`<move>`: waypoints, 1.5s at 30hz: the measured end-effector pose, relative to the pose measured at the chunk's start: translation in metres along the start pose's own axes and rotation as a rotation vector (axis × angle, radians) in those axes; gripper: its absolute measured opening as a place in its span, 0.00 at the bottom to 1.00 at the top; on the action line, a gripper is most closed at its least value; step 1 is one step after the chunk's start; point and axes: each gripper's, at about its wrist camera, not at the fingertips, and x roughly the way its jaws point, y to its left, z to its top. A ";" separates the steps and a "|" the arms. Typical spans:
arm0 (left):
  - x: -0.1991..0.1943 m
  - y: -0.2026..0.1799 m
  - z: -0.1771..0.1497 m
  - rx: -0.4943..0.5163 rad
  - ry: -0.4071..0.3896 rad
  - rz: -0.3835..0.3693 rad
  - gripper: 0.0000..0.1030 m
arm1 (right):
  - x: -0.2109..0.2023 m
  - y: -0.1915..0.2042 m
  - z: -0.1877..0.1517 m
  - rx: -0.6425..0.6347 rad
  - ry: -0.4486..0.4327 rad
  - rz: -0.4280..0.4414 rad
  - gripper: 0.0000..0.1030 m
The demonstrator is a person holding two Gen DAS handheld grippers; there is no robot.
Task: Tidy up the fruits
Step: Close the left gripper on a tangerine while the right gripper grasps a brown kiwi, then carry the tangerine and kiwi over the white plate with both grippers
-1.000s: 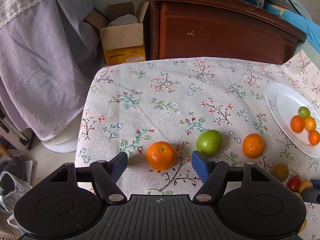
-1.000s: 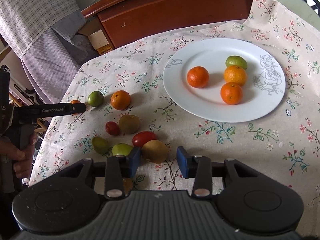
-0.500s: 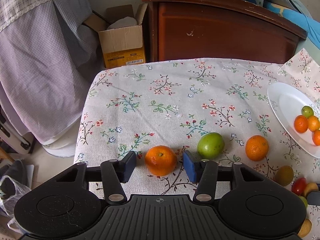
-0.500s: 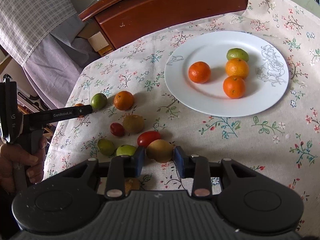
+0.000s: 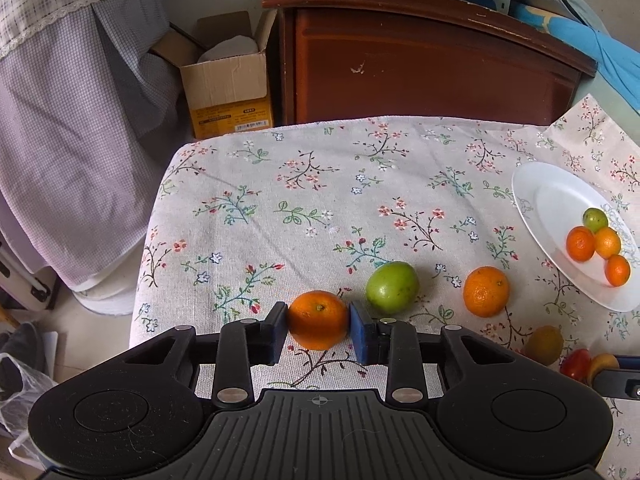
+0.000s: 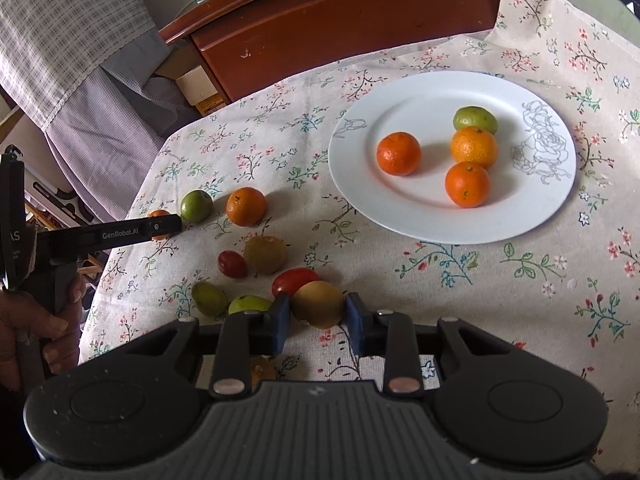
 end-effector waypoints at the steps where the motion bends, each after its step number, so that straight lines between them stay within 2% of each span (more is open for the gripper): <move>1: -0.002 -0.002 0.000 0.007 -0.004 -0.001 0.29 | 0.000 0.000 0.000 0.002 -0.001 -0.001 0.29; 10: -0.032 -0.024 0.004 0.040 -0.064 -0.059 0.29 | -0.003 -0.003 0.003 0.016 -0.023 0.004 0.29; 21: -0.047 -0.052 0.004 0.087 -0.089 -0.134 0.29 | -0.005 0.001 0.004 -0.002 -0.023 0.013 0.29; 32: -0.051 -0.057 0.004 0.087 -0.093 -0.147 0.29 | 0.001 -0.001 0.000 -0.003 0.017 0.008 0.35; 45: -0.061 -0.066 0.006 0.103 -0.116 -0.167 0.29 | -0.008 0.001 0.000 0.003 0.041 0.041 0.35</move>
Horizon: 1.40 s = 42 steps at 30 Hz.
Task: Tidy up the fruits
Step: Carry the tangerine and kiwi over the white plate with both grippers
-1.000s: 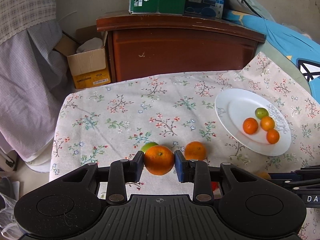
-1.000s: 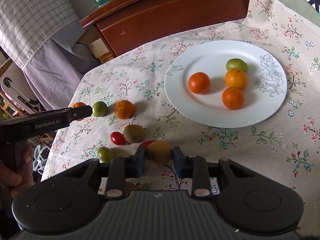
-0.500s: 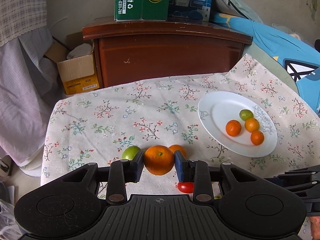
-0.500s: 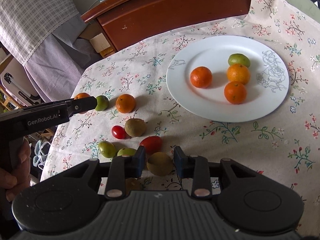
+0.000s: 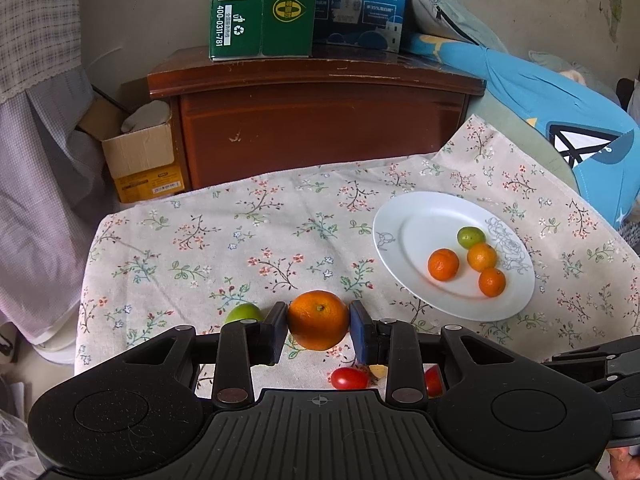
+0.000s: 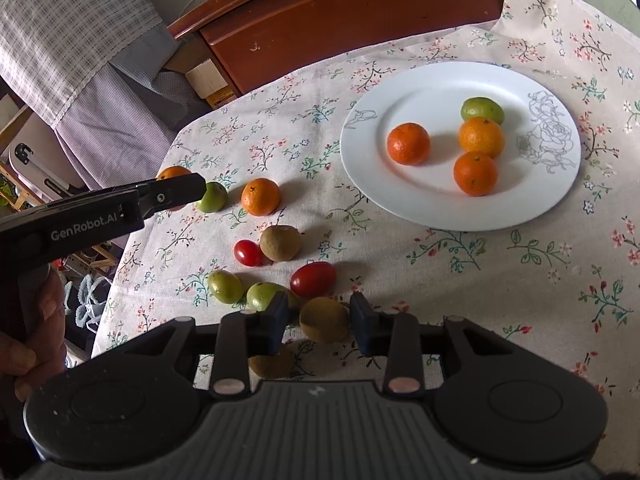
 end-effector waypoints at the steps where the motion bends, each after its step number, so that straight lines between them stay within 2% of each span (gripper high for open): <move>1: 0.000 0.000 0.000 0.001 -0.001 -0.001 0.29 | 0.000 0.001 0.000 -0.011 0.003 0.002 0.35; 9: -0.002 -0.002 0.001 0.002 -0.005 -0.007 0.29 | 0.008 0.006 -0.005 -0.060 0.043 -0.012 0.34; 12: -0.002 -0.005 0.001 0.008 -0.003 -0.012 0.29 | 0.008 0.009 -0.006 -0.087 0.037 -0.025 0.28; 16: -0.003 -0.009 0.002 0.016 -0.007 -0.021 0.29 | 0.007 0.011 -0.006 -0.098 0.032 -0.030 0.27; 19: -0.004 -0.011 0.005 0.003 -0.012 -0.040 0.29 | 0.001 0.008 0.000 -0.079 0.000 -0.032 0.27; 27: 0.001 -0.026 0.026 0.007 -0.044 -0.083 0.29 | -0.027 -0.002 0.034 -0.034 -0.152 -0.046 0.27; 33: 0.015 -0.038 0.043 0.010 -0.047 -0.116 0.29 | -0.040 -0.019 0.063 0.000 -0.253 -0.088 0.27; 42: 0.044 -0.049 0.058 0.006 -0.037 -0.142 0.29 | -0.033 -0.047 0.093 0.063 -0.296 -0.116 0.27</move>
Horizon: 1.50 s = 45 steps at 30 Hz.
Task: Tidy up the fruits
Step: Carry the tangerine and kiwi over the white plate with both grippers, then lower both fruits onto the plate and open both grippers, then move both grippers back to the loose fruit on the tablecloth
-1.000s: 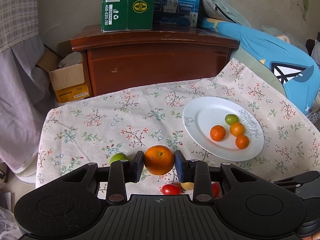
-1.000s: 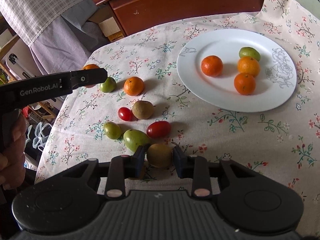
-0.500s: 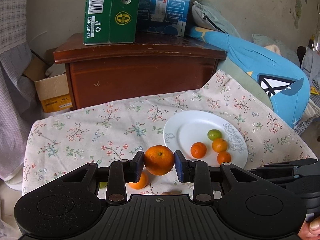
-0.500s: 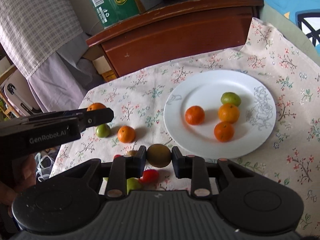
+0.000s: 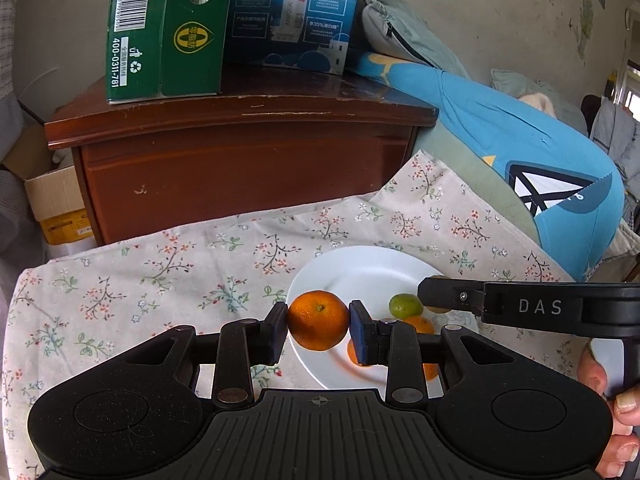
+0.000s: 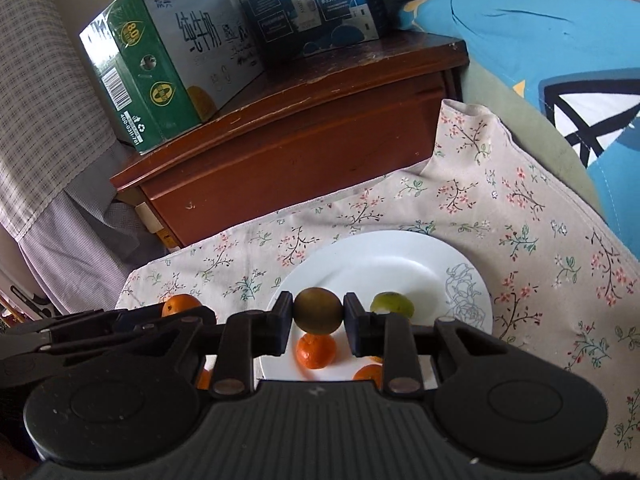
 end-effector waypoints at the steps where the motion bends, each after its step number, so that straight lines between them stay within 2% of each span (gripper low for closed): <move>1: 0.004 0.000 0.001 0.000 0.003 -0.004 0.29 | 0.003 -0.002 0.001 0.003 0.002 -0.001 0.27; 11: 0.043 0.000 -0.004 -0.008 0.056 -0.012 0.29 | 0.034 -0.012 0.005 0.041 0.045 -0.012 0.27; 23: 0.059 -0.004 -0.007 -0.013 0.065 -0.025 0.32 | 0.052 -0.022 0.002 0.089 0.084 -0.020 0.30; 24: 0.059 -0.005 -0.006 -0.012 0.061 -0.022 0.33 | 0.051 -0.021 0.002 0.088 0.080 -0.023 0.30; 26: 0.055 -0.006 -0.005 -0.010 0.046 -0.014 0.48 | 0.051 -0.022 0.004 0.092 0.076 -0.027 0.30; 27: 0.052 -0.007 -0.004 -0.011 0.032 -0.004 0.59 | 0.050 -0.022 0.005 0.096 0.074 -0.028 0.31; 28: 0.049 -0.007 -0.002 -0.014 0.021 0.006 0.65 | 0.049 -0.023 0.006 0.100 0.070 -0.029 0.31; 31: 0.040 -0.007 0.004 -0.019 0.010 0.023 0.67 | 0.045 -0.022 0.008 0.097 0.048 -0.043 0.41; 33: 0.034 -0.007 0.007 -0.024 0.020 0.036 0.73 | 0.042 -0.019 0.010 0.082 0.038 -0.058 0.46; 39: 0.016 -0.004 0.006 -0.017 0.060 0.091 0.77 | 0.036 -0.008 0.011 0.022 0.047 -0.052 0.46; 45: -0.006 0.006 -0.005 -0.035 0.082 0.128 0.78 | 0.024 0.004 -0.002 -0.012 0.067 -0.047 0.47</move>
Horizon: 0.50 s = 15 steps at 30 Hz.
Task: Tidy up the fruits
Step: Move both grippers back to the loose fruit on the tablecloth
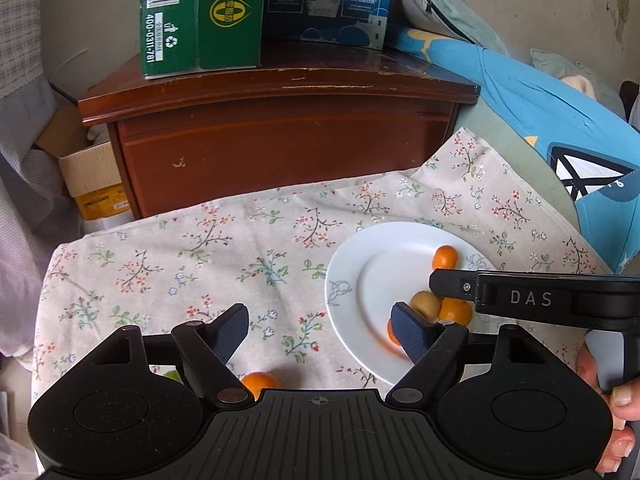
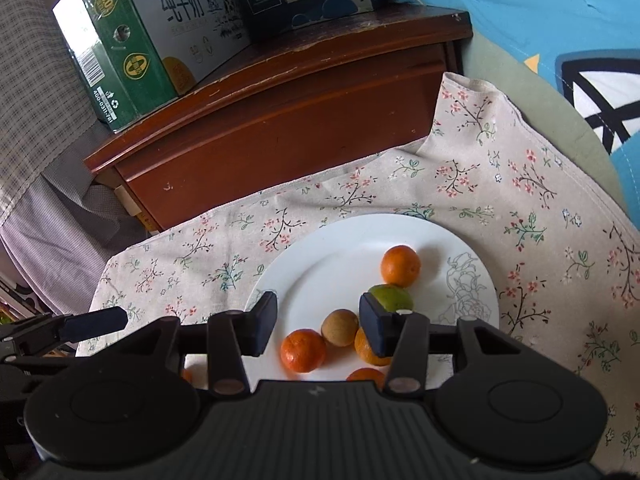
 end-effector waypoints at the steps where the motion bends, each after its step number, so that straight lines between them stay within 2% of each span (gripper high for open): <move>1: -0.004 0.003 -0.003 -0.008 0.001 0.003 0.78 | -0.002 0.001 -0.002 -0.002 0.001 -0.003 0.49; 3: -0.012 0.008 -0.010 -0.025 0.006 0.003 0.78 | -0.006 0.004 -0.007 0.003 0.007 0.008 0.52; 5: -0.019 0.012 -0.017 -0.033 0.013 0.005 0.78 | -0.010 0.006 -0.011 0.007 0.011 0.023 0.52; 7: -0.026 0.014 -0.025 -0.030 0.021 0.019 0.84 | -0.013 0.008 -0.015 0.005 0.014 0.029 0.52; 15: -0.044 0.021 -0.049 -0.043 0.036 0.026 0.86 | -0.032 0.014 -0.041 0.013 0.040 0.053 0.53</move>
